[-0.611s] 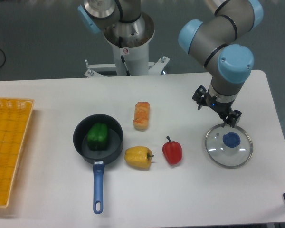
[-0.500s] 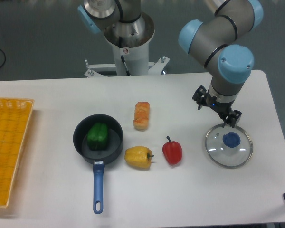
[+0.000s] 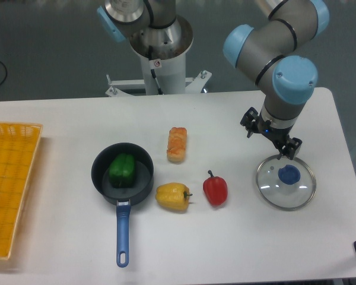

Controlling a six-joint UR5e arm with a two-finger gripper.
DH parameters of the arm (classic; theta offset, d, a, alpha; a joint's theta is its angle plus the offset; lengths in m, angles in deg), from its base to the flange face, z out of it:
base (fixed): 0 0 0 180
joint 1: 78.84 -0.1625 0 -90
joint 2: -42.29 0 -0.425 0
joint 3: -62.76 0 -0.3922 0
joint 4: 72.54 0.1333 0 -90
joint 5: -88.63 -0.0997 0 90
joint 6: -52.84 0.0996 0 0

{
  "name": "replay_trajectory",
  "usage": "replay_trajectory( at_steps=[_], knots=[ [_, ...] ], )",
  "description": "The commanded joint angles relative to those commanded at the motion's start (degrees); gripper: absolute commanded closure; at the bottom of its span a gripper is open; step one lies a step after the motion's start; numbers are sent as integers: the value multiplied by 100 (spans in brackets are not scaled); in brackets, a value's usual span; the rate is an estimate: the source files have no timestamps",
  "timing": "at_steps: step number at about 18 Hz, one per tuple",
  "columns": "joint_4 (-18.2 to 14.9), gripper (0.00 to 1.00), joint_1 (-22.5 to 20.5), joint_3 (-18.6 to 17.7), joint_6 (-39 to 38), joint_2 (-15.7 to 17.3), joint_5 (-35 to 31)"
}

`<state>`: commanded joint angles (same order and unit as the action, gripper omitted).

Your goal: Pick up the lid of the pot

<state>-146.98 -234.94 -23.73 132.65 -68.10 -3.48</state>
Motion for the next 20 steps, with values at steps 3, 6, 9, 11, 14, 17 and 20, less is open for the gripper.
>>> replay_trajectory(
  at_steps=[3,6,9,11,14,17,20],
  knots=[
    [-9,0,-35,-17,0,27,27],
    [-9,0,-9,-44,-9,35,44],
    [0,0,-26,-53,-18,27,71],
    [9,0,-53,-53,0,18,36],
    [26,0,-123,-53,139,-70,44],
    [201,0,-141,-61,439,-289,71],
    [281,0,-149,-53,728,-517,71]
  ],
)
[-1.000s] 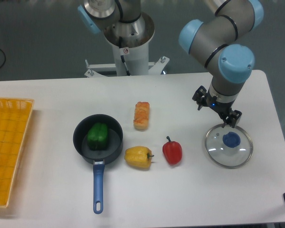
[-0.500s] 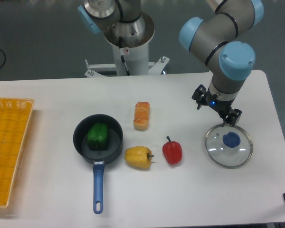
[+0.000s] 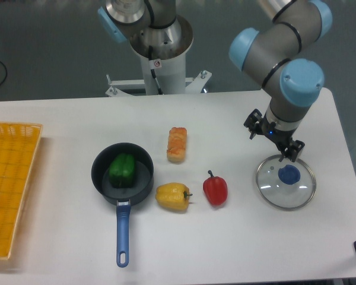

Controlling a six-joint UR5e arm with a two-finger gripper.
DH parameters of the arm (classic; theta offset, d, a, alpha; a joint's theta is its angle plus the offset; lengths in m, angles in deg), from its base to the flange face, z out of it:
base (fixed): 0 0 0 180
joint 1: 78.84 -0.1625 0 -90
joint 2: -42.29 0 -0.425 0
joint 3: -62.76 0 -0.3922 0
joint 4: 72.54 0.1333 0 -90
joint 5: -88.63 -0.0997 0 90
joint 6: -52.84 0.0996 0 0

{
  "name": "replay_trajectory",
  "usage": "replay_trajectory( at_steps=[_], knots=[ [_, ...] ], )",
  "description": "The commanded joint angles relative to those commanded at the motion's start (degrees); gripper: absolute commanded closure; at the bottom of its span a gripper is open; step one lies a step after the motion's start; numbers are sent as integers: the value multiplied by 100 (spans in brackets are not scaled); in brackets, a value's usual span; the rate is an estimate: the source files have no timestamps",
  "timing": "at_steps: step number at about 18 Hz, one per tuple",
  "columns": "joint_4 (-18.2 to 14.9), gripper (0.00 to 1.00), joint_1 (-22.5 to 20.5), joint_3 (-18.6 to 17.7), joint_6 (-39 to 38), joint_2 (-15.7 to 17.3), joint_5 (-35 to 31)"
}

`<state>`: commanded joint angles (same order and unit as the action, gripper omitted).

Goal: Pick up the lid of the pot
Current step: 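Lower the open gripper down onto the blue knob of the glass lid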

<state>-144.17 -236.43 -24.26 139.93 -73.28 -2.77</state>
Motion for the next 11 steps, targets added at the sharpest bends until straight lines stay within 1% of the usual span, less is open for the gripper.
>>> replay_trajectory(
  at_steps=[5,8,11],
  knots=[
    [413,0,-140,0,537,-290,9],
    [457,0,-290,9,844,-343,9],
    [466,0,-351,35,950,-387,0]
  ],
)
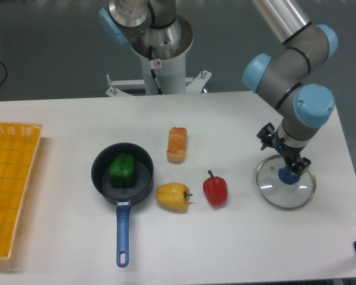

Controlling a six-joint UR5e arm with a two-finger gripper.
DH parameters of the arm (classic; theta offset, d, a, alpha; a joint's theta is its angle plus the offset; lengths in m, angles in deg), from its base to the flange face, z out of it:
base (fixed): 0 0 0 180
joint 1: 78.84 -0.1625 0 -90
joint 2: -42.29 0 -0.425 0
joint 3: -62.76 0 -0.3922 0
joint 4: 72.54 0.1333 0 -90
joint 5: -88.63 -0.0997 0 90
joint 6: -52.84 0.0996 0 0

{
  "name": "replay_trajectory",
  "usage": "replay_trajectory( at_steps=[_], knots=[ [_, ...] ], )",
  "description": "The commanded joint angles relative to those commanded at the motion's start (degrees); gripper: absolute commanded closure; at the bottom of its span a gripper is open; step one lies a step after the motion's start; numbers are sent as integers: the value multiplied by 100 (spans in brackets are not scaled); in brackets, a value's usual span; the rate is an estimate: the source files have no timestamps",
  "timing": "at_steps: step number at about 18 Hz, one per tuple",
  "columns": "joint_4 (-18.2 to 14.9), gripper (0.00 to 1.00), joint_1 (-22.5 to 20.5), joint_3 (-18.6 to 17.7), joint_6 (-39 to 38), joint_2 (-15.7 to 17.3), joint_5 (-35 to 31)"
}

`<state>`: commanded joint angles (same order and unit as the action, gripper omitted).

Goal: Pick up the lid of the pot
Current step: 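Lower the open gripper down onto the blue knob of the glass lid, then close the gripper around the blue knob of the glass lid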

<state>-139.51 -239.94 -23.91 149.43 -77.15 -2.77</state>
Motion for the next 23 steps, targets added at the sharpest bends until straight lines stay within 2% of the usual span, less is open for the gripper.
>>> replay_trajectory(
  at_steps=[5,9,16,23],
  knots=[
    [9,0,0,44,219,0,9],
    [141,0,35,44,501,-9,9],
    [237,0,17,53,1160,-228,-44],
    [264,0,35,132,1231,-395,-149]
  ],
)
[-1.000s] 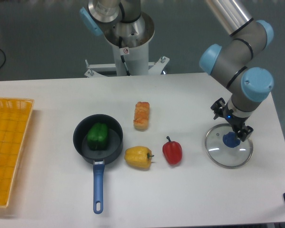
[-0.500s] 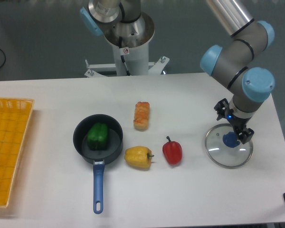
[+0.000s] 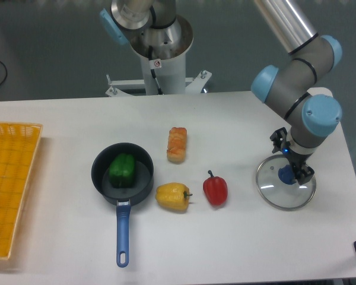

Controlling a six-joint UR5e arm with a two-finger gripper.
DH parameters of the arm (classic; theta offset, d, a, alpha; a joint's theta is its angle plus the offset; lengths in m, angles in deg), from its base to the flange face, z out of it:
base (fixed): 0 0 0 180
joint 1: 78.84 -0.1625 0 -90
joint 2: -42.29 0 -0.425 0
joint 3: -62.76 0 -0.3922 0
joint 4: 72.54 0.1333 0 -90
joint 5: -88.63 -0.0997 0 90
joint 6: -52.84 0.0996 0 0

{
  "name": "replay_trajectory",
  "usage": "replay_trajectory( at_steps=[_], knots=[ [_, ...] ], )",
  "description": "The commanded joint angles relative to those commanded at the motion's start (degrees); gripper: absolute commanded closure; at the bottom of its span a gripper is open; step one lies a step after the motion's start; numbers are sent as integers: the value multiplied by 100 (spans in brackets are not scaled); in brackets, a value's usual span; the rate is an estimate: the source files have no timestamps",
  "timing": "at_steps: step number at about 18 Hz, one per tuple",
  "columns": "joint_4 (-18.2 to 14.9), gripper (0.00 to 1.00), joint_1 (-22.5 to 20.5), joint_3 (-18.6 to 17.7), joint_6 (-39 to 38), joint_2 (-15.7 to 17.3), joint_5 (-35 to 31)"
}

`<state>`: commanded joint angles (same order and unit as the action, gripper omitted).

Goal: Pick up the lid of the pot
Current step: 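Close the gripper around the blue knob of the glass lid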

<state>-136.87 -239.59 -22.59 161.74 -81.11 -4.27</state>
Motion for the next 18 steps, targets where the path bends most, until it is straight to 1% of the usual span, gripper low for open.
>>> replay_trajectory(
  at_steps=[3,9,18],
  knots=[
    [-9,0,17,149,0,-79,0],
    [114,0,62,246,9,-202,0],
    [149,1,70,273,9,-334,0]
  ],
)
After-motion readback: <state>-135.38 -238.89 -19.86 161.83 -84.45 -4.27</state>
